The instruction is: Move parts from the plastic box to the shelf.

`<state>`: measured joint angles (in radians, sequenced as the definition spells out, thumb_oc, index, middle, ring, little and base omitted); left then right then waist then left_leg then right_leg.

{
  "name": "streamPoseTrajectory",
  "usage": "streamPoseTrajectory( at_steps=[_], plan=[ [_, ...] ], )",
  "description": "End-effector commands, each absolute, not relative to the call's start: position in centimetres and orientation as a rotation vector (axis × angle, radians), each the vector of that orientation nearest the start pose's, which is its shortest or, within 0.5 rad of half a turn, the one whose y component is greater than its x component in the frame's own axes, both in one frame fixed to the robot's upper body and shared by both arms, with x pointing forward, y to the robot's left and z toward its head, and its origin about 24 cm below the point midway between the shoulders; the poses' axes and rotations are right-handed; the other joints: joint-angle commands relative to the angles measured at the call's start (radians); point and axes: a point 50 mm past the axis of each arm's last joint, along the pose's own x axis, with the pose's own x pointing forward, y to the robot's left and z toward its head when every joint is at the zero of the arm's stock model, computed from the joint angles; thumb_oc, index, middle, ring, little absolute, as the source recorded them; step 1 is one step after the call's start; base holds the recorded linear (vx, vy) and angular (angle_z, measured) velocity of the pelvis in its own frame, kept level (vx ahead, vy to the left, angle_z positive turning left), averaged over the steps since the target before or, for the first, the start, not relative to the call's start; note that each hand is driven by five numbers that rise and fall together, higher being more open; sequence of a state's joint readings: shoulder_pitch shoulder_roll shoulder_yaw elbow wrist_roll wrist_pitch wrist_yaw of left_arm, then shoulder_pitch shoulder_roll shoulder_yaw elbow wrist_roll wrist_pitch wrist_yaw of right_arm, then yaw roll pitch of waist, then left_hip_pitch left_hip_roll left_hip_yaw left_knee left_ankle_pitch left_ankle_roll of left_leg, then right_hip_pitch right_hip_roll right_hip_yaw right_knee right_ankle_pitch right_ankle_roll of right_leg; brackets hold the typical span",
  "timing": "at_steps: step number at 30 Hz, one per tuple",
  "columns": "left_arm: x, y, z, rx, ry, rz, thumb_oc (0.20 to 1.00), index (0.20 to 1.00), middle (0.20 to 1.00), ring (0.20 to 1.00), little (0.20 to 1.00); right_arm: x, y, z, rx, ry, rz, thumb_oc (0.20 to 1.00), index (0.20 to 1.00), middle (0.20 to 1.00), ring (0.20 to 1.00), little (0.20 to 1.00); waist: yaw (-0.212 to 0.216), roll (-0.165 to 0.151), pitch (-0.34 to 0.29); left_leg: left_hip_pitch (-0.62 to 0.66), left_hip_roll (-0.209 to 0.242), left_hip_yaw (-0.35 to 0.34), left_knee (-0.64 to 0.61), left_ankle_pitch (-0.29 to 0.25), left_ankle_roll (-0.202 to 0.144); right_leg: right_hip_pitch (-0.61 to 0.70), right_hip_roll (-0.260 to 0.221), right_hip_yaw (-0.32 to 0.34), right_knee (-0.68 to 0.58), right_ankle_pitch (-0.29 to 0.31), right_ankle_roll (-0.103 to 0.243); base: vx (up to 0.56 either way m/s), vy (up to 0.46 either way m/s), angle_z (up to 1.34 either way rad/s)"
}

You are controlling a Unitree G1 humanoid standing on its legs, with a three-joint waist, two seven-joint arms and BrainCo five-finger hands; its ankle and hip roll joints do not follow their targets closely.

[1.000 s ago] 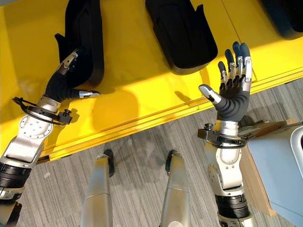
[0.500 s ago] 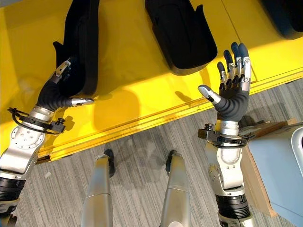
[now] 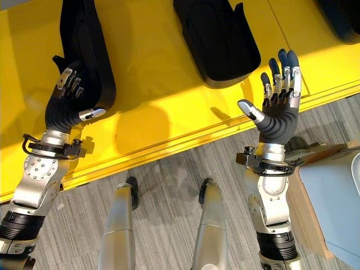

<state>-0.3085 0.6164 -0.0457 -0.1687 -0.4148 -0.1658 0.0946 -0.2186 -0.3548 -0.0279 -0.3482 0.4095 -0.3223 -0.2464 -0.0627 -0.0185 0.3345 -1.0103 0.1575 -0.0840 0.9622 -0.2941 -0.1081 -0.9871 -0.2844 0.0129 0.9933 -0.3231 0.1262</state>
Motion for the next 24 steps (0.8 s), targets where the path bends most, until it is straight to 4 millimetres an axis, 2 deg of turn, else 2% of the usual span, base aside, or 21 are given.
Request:
streamPoseTrajectory(
  at_steps=[1, 5, 13, 17, 24],
  plan=[
    [29.3, 19.0, 15.6, 0.093, -0.403, -0.152, 1.000, 1.000, 1.000, 1.000, 1.000, 22.2, -19.2, 23.3, 0.195, -1.030, -0.051, 1.000, 1.000, 1.000, 1.000, 1.000, -0.017, -0.023, -0.021, -0.016, 0.013, -0.020, -0.014, 0.031, 0.017, 0.011, 0.001, 0.009, -0.015, 0.033, -0.041, 0.00, 0.000, 0.00],
    [29.6, 18.0, 15.7, 0.073, -0.408, -0.173, 1.000, 1.000, 1.000, 1.000, 1.000, 22.1, -19.0, 23.4, 0.193, -1.036, -0.050, 1.000, 1.000, 1.000, 1.000, 1.000, -0.019, -0.023, -0.017, -0.016, 0.015, -0.022, -0.012, 0.032, 0.018, 0.007, 0.001, 0.010, -0.010, 0.032, -0.041, 0.00, 0.000, 0.00],
    [29.4, 18.0, 16.3, 0.095, -0.431, -0.190, 1.000, 1.000, 1.000, 1.000, 1.000, 22.1, -19.0, 23.6, 0.194, -1.044, -0.048, 1.000, 1.000, 1.000, 1.000, 1.000, -0.017, -0.019, -0.012, -0.011, 0.017, -0.023, -0.013, 0.034, 0.017, 0.010, 0.004, 0.012, -0.007, 0.031, -0.043, 0.00, 0.000, 0.00],
    [27.8, 18.9, 18.1, 0.044, -0.517, -0.207, 1.000, 1.000, 1.000, 1.000, 1.000, 21.7, -19.2, 23.8, 0.180, -1.062, -0.048, 1.000, 1.000, 1.000, 1.000, 1.000, -0.009, -0.009, -0.014, -0.010, 0.017, -0.021, -0.019, 0.038, 0.016, 0.007, 0.006, 0.014, -0.011, 0.035, -0.043, 0.00, 0.000, 0.00],
    [25.7, 20.1, 19.3, -0.048, -0.581, -0.202, 1.000, 1.000, 1.000, 1.000, 1.000, 21.3, -19.4, 23.8, 0.162, -1.072, -0.040, 1.000, 1.000, 1.000, 1.000, 1.000, -0.002, -0.004, -0.018, -0.016, 0.017, -0.021, -0.018, 0.040, 0.016, 0.005, 0.006, 0.011, -0.013, 0.040, -0.041, 0.00, 0.000, 0.00]
  ],
)
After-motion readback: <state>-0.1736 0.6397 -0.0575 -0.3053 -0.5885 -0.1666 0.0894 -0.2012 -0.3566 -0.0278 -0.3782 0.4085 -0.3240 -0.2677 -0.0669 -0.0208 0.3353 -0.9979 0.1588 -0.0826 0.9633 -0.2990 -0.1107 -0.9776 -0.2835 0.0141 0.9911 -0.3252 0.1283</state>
